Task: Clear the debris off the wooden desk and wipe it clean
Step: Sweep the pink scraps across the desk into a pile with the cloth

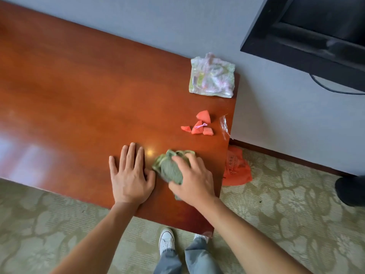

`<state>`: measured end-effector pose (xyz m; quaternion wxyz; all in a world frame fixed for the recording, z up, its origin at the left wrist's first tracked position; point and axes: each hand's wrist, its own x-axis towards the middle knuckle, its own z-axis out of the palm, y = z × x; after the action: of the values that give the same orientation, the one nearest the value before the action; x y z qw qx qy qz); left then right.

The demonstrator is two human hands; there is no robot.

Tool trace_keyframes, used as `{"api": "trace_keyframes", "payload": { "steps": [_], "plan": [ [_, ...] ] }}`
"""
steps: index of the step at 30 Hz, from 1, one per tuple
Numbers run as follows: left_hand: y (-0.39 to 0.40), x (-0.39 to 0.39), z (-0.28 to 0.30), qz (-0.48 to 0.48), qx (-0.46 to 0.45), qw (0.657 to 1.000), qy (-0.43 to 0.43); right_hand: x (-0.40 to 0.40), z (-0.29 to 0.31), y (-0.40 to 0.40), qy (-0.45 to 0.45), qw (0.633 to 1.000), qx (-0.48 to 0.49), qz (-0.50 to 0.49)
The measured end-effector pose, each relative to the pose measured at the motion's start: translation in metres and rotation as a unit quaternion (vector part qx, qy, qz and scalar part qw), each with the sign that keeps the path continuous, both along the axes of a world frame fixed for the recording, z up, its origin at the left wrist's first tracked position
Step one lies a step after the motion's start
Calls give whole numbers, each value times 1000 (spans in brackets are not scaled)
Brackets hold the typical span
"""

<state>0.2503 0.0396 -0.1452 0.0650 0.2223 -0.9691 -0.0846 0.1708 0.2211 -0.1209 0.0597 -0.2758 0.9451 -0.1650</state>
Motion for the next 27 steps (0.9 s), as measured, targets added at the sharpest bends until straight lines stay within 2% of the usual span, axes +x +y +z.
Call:
{"api": "trace_keyframes", "payload": {
  "steps": [2,3,4,6,8,9,11,13,14,17,20,22,24,27],
  "plan": [
    [0,-1,-1,-2,-2,1000,13,-7,3,-28,-16,988,-17,-156],
    [-1,-1,-2,-3,-2,1000,17,-5,5,-44,-20,980,-31,-194],
    [-1,0,-2,-6,-1,1000,21,-2,6,-55,-16,980,-41,-192],
    [-3,-1,-2,-12,10,999,31,0,8,-61,-26,996,-43,-74],
    [-3,-2,-1,-5,22,999,34,-17,9,-50,-53,996,-27,59],
    [-2,-2,0,1,26,999,36,-29,8,-47,-60,995,-15,80],
    [-1,-3,1,1,26,999,43,-38,8,-57,-53,998,0,17],
    [-2,-3,-1,-8,23,998,53,-33,9,-88,-41,995,-22,-90],
    [-2,-2,-2,-10,25,998,60,-32,8,-105,-42,993,-38,-108],
    [-3,0,-5,5,53,996,75,-39,9,-121,-111,990,-88,-12],
    [-2,2,-8,8,49,995,84,-45,18,-88,-203,970,-114,67],
    [0,3,-8,27,44,994,93,-34,15,-52,-176,973,-88,118],
    [18,5,-6,63,46,993,91,-20,-3,-1,-89,982,-46,157],
    [77,18,5,99,55,991,65,-2,-27,67,12,987,-56,152]
  ]
}}
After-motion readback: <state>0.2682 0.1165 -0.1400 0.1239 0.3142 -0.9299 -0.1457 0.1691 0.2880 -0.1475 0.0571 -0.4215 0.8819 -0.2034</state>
